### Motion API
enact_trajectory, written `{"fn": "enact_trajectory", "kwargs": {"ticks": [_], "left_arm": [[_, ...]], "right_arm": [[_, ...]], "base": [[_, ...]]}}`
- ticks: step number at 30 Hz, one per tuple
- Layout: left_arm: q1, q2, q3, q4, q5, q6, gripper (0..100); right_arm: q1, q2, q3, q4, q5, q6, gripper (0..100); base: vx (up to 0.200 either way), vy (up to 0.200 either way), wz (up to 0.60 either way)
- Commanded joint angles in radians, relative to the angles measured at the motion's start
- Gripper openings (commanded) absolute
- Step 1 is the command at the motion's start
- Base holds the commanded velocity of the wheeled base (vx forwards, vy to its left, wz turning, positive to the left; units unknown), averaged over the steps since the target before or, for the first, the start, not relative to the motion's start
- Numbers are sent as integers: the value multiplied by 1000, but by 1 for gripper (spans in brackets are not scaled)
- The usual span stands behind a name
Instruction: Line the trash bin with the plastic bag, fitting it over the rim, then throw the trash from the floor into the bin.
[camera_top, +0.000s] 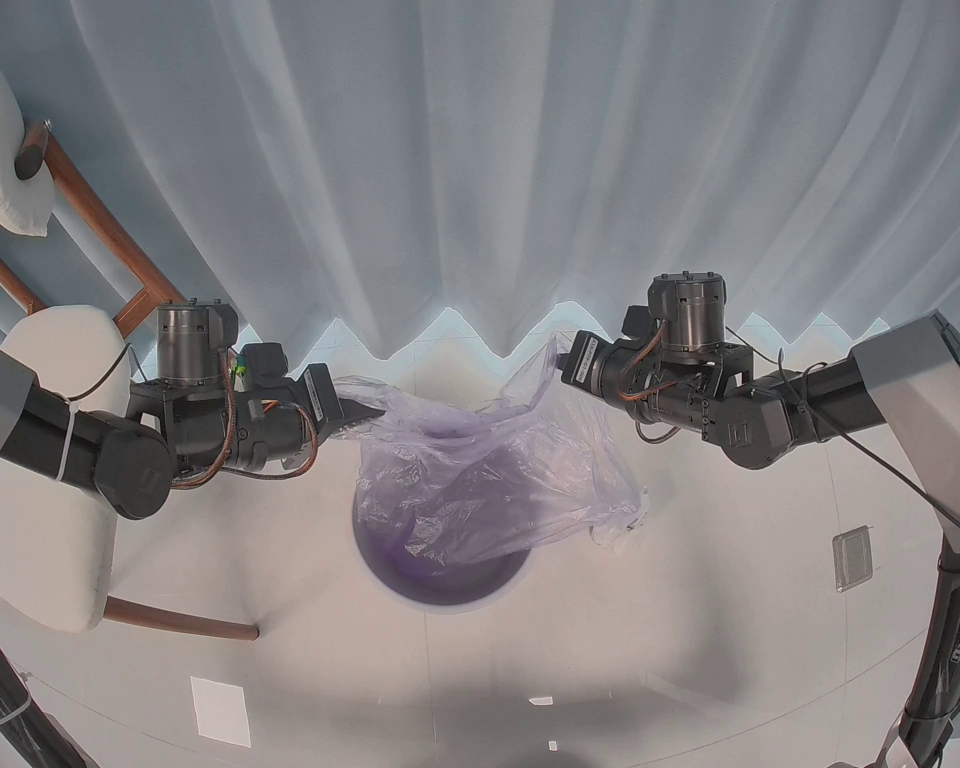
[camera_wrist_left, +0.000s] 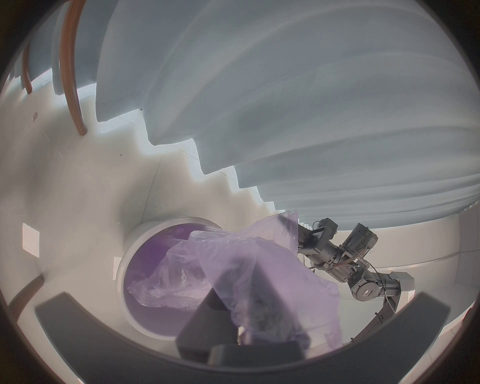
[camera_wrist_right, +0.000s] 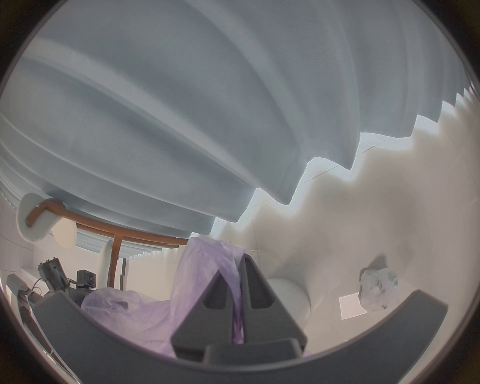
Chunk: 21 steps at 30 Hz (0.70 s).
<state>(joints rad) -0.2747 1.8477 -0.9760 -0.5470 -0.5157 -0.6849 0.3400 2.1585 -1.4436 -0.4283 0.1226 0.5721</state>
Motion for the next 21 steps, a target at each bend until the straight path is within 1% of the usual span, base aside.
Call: {"fn": "enact_trajectory", "kwargs": {"ticks": [1,6,13,21], "left_arm": [[12,5,-27,24,0,1,0],[32,35,-53,38,2,1,0],[63,68,-55,35,3,2,0],[98,79,-55,36,3,2,0]], "right_arm": [[-15,40,-41,6,0,0,0],[-21,72,-81,6,0,0,0],[-24,107,-109,10,-3,0,0],[-58,144,-199,86,-6,2,0]], "base": [[0,0,0],[0,0,0],[0,0,0],[0,0,0]]}}
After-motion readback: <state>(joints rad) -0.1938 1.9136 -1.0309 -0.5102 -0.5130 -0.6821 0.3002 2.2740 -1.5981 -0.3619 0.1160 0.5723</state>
